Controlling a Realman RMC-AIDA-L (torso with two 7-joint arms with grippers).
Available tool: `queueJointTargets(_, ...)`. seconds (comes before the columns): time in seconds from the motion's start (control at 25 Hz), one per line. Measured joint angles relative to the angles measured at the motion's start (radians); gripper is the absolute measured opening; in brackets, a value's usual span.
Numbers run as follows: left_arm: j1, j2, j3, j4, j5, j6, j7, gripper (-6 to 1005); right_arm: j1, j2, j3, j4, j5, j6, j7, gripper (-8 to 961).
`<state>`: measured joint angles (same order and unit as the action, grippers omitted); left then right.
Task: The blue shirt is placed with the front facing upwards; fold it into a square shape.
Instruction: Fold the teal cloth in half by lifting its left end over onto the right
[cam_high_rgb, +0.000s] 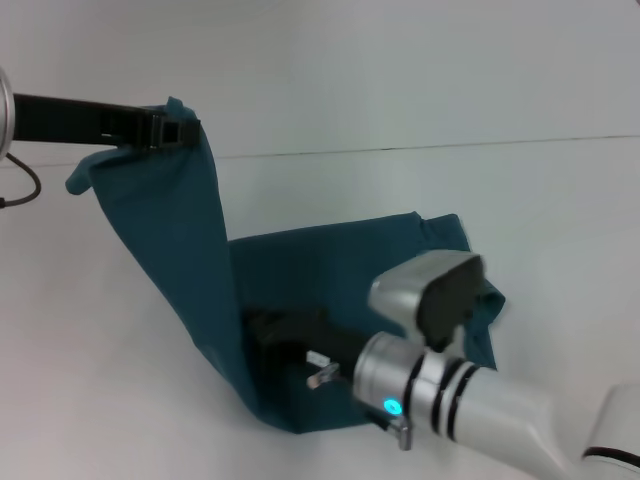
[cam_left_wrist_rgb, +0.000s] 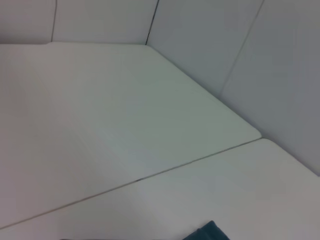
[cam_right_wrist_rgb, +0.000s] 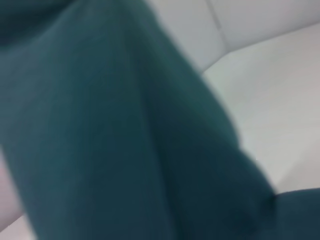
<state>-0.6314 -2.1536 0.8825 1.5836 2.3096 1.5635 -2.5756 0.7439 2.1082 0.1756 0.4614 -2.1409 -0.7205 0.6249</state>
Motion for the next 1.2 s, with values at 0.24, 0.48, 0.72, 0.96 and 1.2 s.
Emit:
queueJointTargets(0.24,0.001,-0.001,0.000,0.012,-0.009,0.010,0.000,34,0.073,0.001,-0.001,0.054,-0.031,0.108,0.006,59)
queueJointTargets(0.48,0.004,-0.005,0.004,0.009,-0.012,0.010,0.000,33,0.086,0.000,0.025,0.074,-0.059,0.142,0.004,61)
queueJointTargets(0.72,0.011,-0.011,0.008,-0.006,-0.027,0.002,0.008,34,-0.029,-0.020,0.077,-0.015,-0.059,0.006,0.035,64)
queueJointTargets(0.96,0.014,-0.014,0.065,-0.048,-0.082,-0.044,0.012,33,-0.100,-0.021,0.172,-0.286,-0.043,-0.187,0.143,67)
queueJointTargets(1.2,0.016,-0.016,0.202,-0.177,-0.136,-0.187,0.012,34,-0.081,-0.023,0.226,-0.509,-0.026,-0.259,0.287,70)
